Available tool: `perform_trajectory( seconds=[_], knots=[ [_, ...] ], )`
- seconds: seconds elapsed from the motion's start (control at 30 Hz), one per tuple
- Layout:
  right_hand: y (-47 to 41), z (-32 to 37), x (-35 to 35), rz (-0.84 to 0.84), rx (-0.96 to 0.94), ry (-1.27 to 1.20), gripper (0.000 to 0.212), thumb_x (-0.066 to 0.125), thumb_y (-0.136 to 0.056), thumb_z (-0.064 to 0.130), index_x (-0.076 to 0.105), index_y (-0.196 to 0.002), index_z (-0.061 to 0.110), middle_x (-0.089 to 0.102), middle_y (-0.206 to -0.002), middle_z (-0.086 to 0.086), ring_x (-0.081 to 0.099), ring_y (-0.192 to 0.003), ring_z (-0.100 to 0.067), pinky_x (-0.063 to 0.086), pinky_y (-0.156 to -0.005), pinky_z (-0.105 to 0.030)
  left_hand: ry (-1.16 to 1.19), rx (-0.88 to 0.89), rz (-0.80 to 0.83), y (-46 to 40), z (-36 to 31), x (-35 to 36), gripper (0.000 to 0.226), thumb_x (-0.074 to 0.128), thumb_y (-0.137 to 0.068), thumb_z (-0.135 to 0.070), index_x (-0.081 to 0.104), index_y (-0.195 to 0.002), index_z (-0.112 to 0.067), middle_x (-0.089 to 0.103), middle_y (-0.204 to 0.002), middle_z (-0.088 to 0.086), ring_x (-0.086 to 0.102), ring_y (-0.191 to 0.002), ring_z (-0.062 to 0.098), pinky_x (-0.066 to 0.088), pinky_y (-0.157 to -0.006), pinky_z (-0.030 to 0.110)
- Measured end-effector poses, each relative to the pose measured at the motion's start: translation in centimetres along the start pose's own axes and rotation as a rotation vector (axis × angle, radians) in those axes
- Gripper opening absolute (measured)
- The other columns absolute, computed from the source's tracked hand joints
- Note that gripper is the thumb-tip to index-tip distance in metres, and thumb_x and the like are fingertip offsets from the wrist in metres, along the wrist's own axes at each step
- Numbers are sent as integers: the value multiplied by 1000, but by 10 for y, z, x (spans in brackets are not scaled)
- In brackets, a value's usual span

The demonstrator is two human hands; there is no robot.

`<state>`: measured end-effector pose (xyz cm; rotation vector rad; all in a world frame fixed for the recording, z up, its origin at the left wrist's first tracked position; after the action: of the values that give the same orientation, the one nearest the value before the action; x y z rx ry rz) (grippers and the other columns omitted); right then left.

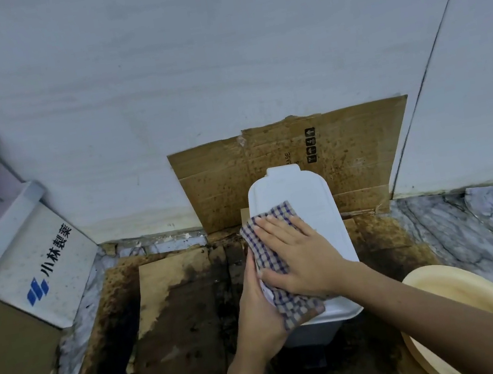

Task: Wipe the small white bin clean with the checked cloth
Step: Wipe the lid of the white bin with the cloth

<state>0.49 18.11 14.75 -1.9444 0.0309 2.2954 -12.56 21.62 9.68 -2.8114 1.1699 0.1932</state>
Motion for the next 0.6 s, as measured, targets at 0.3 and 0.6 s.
perform_trajectory(
  seconds=[0.3,0.6],
  knots=[
    [-24,-50,-19,33,379,72,78,12,-100,64,-1,-159,15,-5,-168,-2,-9,-153,-15,-7,-124,-43,-62,-9,-27,2,6,-1,143,101,-48,-58,8,-157,-58,34,-156,-34,42,-140,-6,50,-110,34],
    [19,10,-2,-32,40,-10,74,14,-96,72,22,-157,30,8,-167,6,3,-154,-11,-6,-123,-35,-92,82,99,4,5,-4,85,83,-86,-42,32,-152,-56,45,-159,-14,53,-140,12,55,-102,45]
  ],
)
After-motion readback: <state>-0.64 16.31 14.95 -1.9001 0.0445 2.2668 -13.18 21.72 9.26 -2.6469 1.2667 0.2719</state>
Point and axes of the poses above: each hand's wrist, its own y-axis away from the middle knuckle, its own x-axis out of the palm, z = x × y, the point moved 3 cm from there along -y, towards the middle knuckle
